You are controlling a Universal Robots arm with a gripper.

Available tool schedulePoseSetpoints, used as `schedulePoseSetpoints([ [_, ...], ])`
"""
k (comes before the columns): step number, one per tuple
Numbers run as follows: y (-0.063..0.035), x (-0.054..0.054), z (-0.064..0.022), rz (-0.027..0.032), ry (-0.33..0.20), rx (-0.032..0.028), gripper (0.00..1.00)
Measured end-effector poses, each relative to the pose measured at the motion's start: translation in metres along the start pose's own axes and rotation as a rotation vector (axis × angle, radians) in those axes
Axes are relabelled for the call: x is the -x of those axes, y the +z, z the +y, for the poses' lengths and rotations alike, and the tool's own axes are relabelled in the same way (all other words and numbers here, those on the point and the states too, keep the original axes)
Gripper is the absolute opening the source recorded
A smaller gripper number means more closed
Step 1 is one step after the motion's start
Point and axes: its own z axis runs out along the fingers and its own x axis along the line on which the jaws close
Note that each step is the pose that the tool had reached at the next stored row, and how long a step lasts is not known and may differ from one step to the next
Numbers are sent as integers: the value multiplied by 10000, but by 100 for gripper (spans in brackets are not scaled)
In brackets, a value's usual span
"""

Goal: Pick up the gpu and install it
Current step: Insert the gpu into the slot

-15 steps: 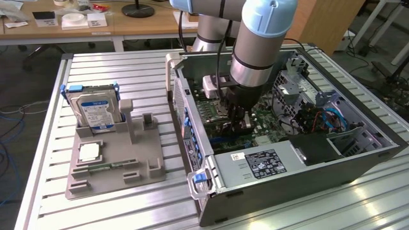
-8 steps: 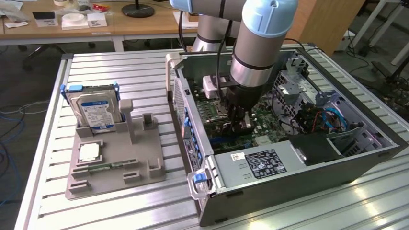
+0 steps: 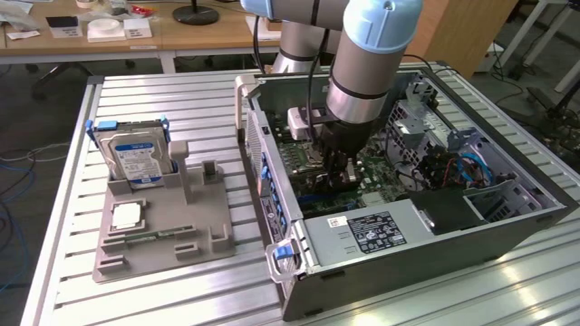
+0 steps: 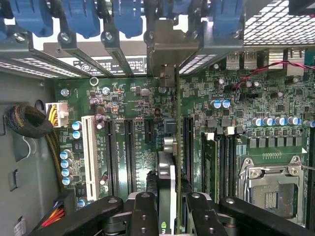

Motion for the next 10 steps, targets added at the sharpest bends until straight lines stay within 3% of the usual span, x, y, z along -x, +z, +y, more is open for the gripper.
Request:
schedulePoseSetpoints([
  [10,0,4,4,0,-6,1,27],
])
